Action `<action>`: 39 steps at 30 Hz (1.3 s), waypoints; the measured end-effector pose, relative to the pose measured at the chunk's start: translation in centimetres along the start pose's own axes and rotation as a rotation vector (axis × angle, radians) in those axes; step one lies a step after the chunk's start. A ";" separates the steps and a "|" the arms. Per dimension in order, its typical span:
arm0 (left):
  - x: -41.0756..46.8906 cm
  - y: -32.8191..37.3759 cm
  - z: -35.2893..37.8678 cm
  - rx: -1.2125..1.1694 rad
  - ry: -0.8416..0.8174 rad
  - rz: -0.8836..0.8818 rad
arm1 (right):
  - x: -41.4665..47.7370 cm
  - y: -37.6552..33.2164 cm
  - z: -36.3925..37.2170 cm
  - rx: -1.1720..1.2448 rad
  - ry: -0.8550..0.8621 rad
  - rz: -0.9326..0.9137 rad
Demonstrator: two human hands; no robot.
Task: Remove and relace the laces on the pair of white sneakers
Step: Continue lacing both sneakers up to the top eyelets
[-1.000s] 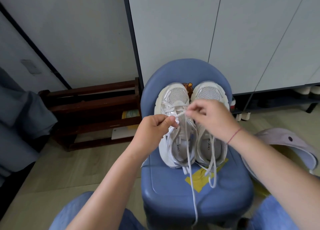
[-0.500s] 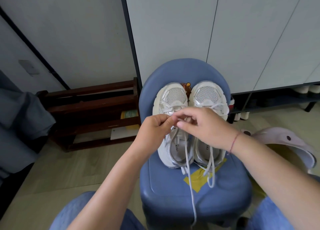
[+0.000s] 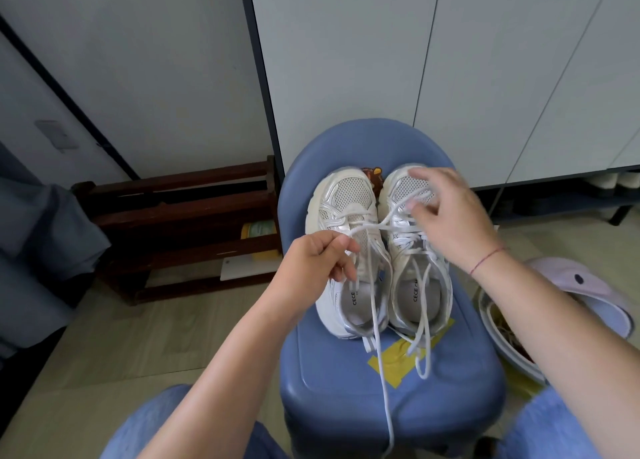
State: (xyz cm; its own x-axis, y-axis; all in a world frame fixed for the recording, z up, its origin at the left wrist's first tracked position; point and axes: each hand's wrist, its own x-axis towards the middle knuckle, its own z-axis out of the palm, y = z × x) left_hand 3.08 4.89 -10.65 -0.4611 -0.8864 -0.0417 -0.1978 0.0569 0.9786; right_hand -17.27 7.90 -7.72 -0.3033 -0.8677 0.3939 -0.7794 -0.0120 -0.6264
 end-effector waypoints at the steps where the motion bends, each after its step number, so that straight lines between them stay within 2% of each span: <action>1: 0.1 0.0 0.0 -0.063 0.023 -0.021 | -0.5 -0.7 0.5 0.024 -0.011 -0.043; 3: 0.3 0.2 -0.3 -0.214 0.069 -0.067 | -1.4 -1.7 1.4 0.075 -0.022 -0.080; 6: 0.8 0.3 -0.8 -0.369 0.139 -0.109 | -2.2 -2.5 2.6 0.164 -0.208 0.042; 8: 1.5 0.0 -1.2 -0.369 0.218 -0.116 | -2.6 -2.5 3.3 0.135 -0.298 0.116; 10: 2.2 -0.4 -1.3 -0.348 0.296 -0.122 | -2.7 -2.7 3.8 0.100 -0.296 0.157; 12: 2.9 -0.5 -1.3 -0.369 0.339 -0.141 | -2.6 -2.6 4.3 0.175 -0.306 0.223; 14: 3.5 -0.7 -1.1 -0.398 0.353 -0.145 | -2.5 -2.8 4.8 0.255 -0.385 0.282; 16: 3.9 -0.8 -0.8 -0.386 0.358 -0.137 | -2.4 -3.1 5.5 0.431 -0.460 0.339; 19: 4.3 -1.3 -0.3 -0.363 0.375 -0.135 | -2.0 -3.3 5.5 0.845 -0.505 0.513; 23: 4.6 -1.8 -0.1 -0.354 0.397 -0.138 | -1.6 -2.3 5.3 1.052 -0.572 0.597; 27: 4.7 -2.2 -0.4 -0.212 0.421 -0.139 | -1.3 -1.9 5.4 1.085 -0.577 0.624; 39: 4.5 -2.2 -0.4 -0.076 0.399 -0.097 | -1.2 -2.0 5.5 1.076 -0.551 0.633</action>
State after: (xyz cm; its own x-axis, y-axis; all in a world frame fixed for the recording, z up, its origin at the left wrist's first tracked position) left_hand 1.74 0.59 -12.93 -0.0696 -0.9953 -0.0676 -0.1522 -0.0563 0.9867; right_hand -12.33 6.29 -10.63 0.0074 -0.9501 -0.3119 0.2958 0.3000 -0.9069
